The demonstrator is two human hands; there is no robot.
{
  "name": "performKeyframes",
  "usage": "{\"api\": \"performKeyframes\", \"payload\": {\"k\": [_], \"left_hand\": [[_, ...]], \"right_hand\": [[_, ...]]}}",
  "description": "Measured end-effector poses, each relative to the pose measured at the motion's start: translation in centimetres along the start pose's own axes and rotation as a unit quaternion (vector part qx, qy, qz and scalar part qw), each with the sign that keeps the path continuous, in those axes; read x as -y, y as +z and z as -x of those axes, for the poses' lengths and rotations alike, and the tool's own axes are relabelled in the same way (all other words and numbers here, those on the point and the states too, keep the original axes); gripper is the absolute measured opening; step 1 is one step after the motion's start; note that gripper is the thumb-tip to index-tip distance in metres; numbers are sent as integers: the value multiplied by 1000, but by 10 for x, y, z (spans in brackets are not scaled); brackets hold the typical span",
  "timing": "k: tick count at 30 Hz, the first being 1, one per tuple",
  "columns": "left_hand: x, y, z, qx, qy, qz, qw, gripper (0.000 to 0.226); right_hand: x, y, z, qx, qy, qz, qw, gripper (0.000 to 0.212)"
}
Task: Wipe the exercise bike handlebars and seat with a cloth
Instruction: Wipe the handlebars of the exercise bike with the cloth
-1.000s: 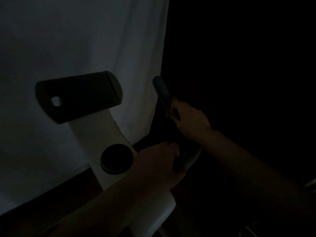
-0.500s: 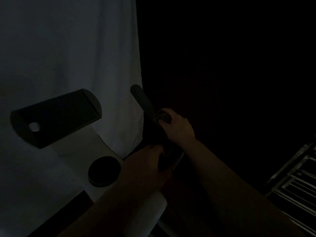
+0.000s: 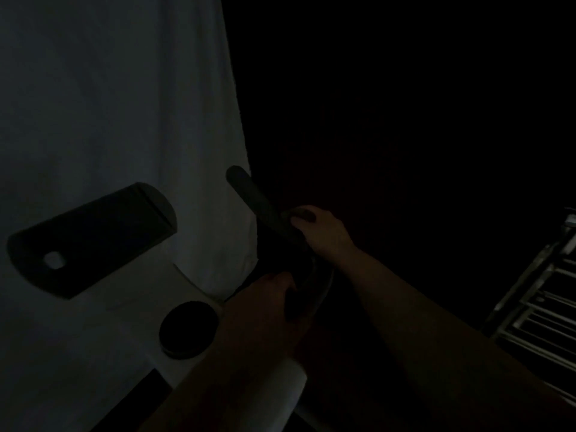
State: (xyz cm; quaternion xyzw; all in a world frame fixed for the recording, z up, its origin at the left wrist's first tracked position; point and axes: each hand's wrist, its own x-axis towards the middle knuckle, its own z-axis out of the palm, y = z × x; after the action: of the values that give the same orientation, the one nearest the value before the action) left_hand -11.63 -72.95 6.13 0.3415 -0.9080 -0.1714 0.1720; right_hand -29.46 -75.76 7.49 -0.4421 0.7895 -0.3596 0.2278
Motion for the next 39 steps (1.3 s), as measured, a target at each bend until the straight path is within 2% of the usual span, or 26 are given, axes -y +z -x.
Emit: {"api": "performKeyframes", "payload": {"k": [5,7,10,12,14,16,17,19,21,24,27,29,31,35,39], "left_hand": [[-6,-3,5,-16,8,1,1000,27],[-7,-4,5,-7,6,-4,1000,30],[-5,-3,1,0,-3,-9,1000,50],[-4,-3,-2,26,-17,-8,999,44],[-4,-3,-2,42,-23,12,999,39],[-4,-4,2,14,-15,36,999,50],[-4,-4,4,6,-7,37,999,45],[-6,-6,6,-4,0,28,1000,28],[-6,-5,5,-18,4,31,999,24],[-4,-4,6,-16,5,35,999,26],[-4,-5,6,-21,6,36,999,37],[-6,-6,6,-26,2,39,999,35],[-5,-6,8,-27,-1,35,999,28],[-4,-5,9,-35,0,34,999,24],[-5,-3,7,-23,0,31,999,27]], "right_hand": [[-24,6,78,-125,-4,-3,992,43],[-24,4,81,-117,11,26,993,46],[-10,-4,40,-79,4,68,995,47],[-3,2,16,-67,-4,80,995,45],[1,8,16,-88,-3,95,992,42],[-4,8,38,-124,-31,132,983,41],[-9,7,54,-138,-53,143,979,40],[-17,7,88,-151,-107,134,973,37],[-26,6,109,-149,-137,116,972,34],[-21,-11,99,-134,-102,86,982,27],[-6,-12,58,-169,-112,30,979,27],[-5,2,43,-144,-114,28,983,29],[-16,14,49,-130,-118,30,984,27],[-38,17,90,-136,-198,53,969,15],[-27,11,78,-168,-156,-4,973,14]]}}
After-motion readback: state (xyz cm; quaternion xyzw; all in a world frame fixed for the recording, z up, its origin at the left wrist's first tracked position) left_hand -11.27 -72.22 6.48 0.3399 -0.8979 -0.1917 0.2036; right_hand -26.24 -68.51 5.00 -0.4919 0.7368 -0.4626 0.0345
